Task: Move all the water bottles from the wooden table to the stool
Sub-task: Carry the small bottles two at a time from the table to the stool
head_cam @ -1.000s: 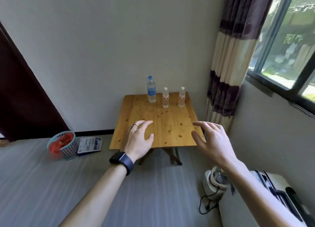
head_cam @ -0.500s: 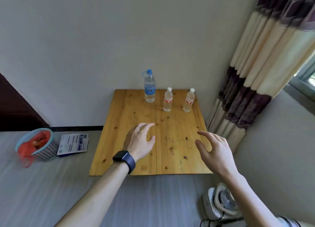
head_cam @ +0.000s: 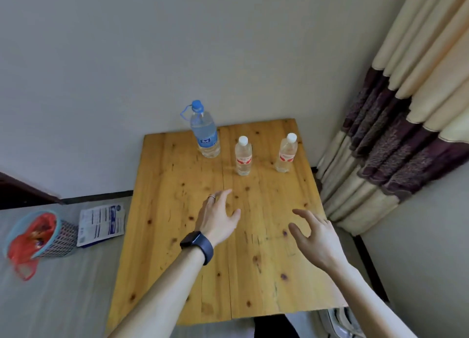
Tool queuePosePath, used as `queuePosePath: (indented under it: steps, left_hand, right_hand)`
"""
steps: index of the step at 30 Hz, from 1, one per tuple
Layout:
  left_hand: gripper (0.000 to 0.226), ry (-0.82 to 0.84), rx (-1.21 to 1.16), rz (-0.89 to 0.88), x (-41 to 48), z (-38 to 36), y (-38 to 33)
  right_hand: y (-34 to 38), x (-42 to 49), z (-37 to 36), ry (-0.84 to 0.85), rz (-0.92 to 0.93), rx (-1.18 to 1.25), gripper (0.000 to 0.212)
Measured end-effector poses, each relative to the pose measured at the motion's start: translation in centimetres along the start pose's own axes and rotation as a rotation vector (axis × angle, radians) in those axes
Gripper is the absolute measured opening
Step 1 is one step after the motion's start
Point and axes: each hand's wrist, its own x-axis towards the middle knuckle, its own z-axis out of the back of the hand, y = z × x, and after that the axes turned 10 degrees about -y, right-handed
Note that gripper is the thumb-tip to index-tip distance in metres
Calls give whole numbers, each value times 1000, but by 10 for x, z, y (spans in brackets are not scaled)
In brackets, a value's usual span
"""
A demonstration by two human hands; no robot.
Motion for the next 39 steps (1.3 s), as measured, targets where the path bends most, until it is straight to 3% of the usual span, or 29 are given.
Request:
queuePosePath:
  steps: [4, 7, 10, 13, 15, 19, 26, 31, 39]
  left_hand:
    - [63, -15, -22, 25, 85, -16, -19]
    - [79, -41, -95, 133, 146, -30, -22]
    - [99, -50, -198, 191, 195, -49, -24]
    - [106, 8, -248, 287, 246, -75, -18]
    - [96, 79, -240, 270, 265, -97, -6]
    - [71, 71, -209, 204, 269, -126, 13]
    - [57, 88, -99, 101, 196, -104, 43]
    - [58, 68, -112, 163, 105, -79, 84]
    - [63, 85, -131, 243, 8, -59, 120]
  right_hand:
    - [4, 105, -5, 24, -32, -9, 61]
    - [17, 181, -6, -63, -85, 37, 84]
    - [25, 242, -11, -121, -146, 163, 105]
    - [25, 289, -29, -39, -270, 360, 122]
    - [13, 303, -50, 28, -320, 416, 117]
    - [-11, 306, -74, 71, -321, 353, 87]
    - [-17, 252, -81, 161, -215, 191, 75]
    - [-5, 161, -96, 226, -122, 260, 71]
    - [26, 49, -124, 303, -119, 278, 72]
